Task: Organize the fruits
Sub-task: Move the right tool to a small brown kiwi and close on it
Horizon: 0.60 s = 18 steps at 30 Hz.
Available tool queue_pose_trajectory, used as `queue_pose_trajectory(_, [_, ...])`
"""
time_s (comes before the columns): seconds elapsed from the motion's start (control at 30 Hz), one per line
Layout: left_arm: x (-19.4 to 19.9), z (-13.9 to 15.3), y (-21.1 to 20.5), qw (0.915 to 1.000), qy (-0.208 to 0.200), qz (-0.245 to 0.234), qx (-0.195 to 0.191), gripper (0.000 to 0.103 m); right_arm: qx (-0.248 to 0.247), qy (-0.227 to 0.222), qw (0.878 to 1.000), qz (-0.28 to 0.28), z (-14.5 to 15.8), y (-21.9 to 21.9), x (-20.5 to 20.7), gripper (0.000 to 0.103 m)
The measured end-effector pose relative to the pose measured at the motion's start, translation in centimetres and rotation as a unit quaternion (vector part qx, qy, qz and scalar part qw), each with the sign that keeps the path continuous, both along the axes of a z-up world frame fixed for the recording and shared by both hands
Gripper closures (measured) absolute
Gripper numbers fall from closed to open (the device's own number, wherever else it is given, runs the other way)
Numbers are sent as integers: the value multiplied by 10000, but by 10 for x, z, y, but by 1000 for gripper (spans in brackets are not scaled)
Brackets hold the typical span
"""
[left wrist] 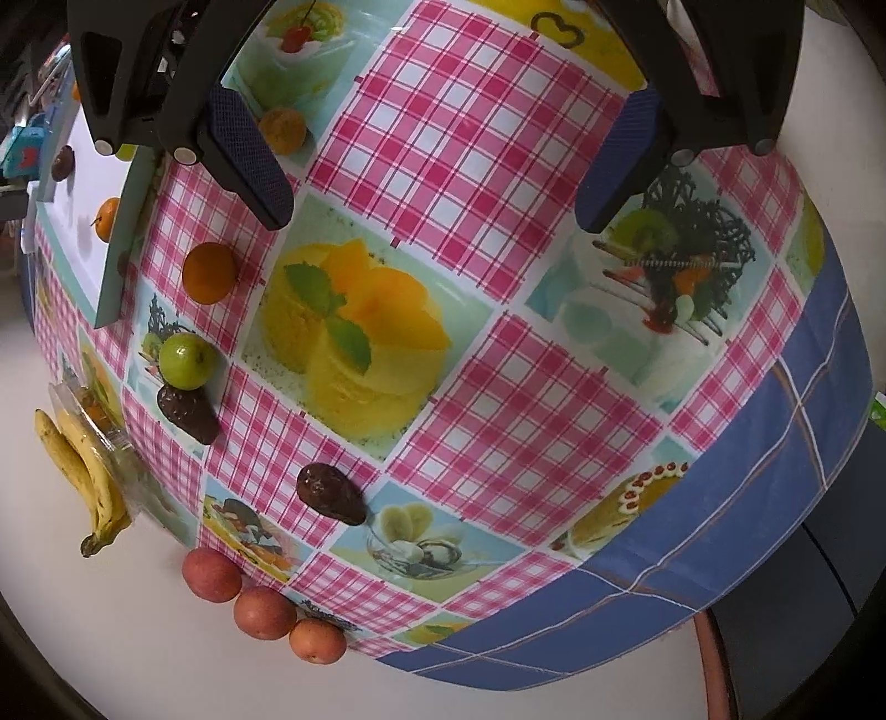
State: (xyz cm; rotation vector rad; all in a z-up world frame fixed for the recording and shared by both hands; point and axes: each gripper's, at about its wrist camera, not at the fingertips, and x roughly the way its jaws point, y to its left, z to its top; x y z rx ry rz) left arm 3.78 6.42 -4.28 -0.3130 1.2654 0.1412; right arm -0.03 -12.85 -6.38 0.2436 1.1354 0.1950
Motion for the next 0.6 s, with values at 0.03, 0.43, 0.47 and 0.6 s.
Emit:
queue_pose_trajectory(0.03, [0,-1,0,10000,30,7,-18,0,34,10,10000,21,-1,1,1,68])
queue_pose_trajectory(0.43, [4,-6,0,9999,95,74,-47,0,130,62,9997,216,-5,14,3,80])
queue_pose_trajectory(0.47, [4,-6,-1,9999,100,63,-51,0,138,62,9997,216,-5,14,3,80])
queue_pose_trajectory(0.6, [5,-7,-4,9999,130,-6,-72,0,116,53,9997,222,-4,13,2,80])
